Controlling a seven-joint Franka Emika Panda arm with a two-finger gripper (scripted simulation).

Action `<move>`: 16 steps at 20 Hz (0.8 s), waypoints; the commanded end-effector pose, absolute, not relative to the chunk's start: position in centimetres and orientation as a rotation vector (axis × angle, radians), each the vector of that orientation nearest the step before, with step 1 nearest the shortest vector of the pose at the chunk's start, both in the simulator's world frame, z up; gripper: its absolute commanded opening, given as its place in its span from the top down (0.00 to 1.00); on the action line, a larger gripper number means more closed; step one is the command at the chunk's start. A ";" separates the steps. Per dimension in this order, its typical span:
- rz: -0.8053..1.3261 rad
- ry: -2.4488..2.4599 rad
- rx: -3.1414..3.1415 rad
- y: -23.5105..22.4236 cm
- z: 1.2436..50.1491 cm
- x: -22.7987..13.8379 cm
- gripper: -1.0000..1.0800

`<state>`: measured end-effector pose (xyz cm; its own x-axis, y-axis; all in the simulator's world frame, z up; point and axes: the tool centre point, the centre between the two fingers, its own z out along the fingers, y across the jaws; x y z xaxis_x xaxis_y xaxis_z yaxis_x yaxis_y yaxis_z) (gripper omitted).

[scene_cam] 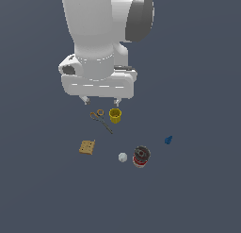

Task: Pick up a designated object from a clutter of objects.

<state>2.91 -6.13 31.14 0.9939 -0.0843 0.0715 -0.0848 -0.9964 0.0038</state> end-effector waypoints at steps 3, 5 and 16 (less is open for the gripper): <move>0.096 -0.140 3.133 -7.4 28.1 3.9 0.04; 0.088 -0.144 3.134 -8.2 26.3 4.4 0.04; 0.034 -0.175 3.138 -13.4 14.1 5.9 0.04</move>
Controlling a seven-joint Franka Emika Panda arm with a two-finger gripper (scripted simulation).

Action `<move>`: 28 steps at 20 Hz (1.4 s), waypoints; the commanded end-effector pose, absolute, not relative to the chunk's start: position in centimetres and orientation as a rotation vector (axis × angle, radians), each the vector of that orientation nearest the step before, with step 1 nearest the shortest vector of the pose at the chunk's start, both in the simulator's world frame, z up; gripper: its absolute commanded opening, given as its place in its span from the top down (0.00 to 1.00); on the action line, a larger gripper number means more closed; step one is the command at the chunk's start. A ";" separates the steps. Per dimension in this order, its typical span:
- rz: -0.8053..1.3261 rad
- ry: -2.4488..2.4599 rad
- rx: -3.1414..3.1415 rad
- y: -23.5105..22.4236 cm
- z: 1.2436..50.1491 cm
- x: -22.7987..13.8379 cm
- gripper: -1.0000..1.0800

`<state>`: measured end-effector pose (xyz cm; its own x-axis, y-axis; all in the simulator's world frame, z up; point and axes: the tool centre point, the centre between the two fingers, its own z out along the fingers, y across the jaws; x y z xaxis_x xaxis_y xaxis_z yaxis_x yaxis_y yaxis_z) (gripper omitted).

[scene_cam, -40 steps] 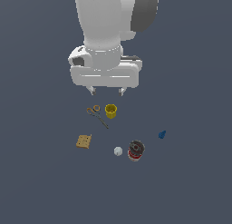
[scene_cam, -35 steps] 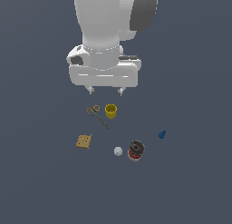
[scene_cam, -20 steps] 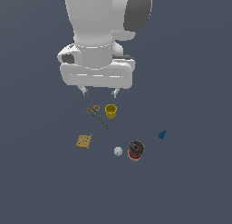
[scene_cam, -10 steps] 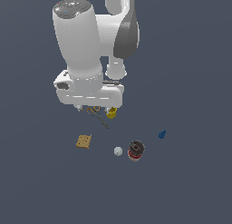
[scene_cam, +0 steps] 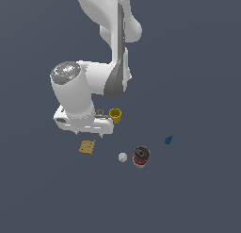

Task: Pick up a designated object from a clutter of objects.

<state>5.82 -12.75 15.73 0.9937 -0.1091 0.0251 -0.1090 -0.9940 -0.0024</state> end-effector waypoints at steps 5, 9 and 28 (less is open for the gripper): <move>-0.017 0.187 -3.135 -15.2 9.9 5.6 0.04; -0.007 0.193 -3.135 -16.1 7.6 5.3 0.04; 0.000 0.197 -3.135 -16.6 2.5 4.9 0.04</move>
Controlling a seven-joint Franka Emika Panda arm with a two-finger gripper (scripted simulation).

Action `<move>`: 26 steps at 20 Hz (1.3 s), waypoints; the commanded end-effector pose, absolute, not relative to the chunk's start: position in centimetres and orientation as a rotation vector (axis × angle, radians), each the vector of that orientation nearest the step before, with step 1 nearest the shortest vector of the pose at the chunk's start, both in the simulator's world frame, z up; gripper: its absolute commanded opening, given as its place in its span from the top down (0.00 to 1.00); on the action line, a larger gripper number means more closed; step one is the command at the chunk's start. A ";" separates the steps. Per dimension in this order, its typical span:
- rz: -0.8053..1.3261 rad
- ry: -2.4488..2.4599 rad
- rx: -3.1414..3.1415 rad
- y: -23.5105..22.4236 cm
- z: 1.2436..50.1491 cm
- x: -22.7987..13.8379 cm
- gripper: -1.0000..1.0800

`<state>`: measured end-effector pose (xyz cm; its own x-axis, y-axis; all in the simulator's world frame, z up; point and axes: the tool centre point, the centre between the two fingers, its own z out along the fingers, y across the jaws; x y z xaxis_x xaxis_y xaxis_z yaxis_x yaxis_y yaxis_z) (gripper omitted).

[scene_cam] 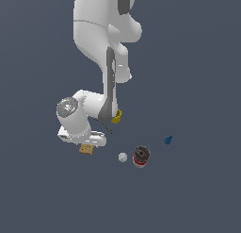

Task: Pick up a designated object from a clutter of objects.

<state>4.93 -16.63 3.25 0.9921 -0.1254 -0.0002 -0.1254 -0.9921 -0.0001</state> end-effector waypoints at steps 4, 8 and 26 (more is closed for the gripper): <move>0.000 0.197 -3.135 -16.7 1.3 4.9 0.04; 0.000 0.197 -3.135 -16.7 1.1 5.0 1.00; 0.000 0.197 -3.135 -15.6 2.1 4.4 1.00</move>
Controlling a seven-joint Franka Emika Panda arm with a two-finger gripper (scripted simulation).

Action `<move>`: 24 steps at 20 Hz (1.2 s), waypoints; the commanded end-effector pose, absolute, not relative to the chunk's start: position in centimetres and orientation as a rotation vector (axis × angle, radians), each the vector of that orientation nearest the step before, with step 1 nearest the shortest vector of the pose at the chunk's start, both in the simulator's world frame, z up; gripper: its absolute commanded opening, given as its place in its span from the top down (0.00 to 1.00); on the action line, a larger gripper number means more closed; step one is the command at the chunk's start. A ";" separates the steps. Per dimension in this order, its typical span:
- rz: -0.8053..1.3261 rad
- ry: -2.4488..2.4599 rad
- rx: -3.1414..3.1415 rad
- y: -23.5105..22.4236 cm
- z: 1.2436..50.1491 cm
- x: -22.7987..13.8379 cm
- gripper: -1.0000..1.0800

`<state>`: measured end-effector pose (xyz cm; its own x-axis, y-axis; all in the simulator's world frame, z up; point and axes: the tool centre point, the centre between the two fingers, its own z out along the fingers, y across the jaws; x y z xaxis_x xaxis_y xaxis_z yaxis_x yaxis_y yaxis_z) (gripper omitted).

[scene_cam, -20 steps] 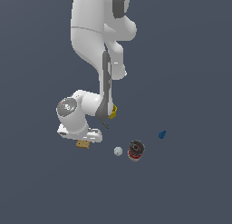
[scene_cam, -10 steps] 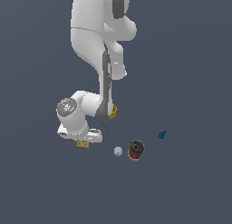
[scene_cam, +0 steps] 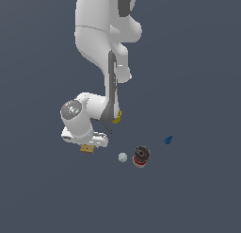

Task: Pick up a designated object from a clutter of objects.

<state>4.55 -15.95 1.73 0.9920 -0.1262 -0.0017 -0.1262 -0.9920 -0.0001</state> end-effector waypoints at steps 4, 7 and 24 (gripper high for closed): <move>0.000 0.197 -3.135 -14.2 3.3 3.8 1.00; 0.000 0.197 -3.135 -12.7 4.6 3.0 1.00; 0.000 0.197 -3.137 -0.1 15.9 -3.0 1.00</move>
<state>-2.41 -1.34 14.75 0.9922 -0.1248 -0.0008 -0.1248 -0.9922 0.0006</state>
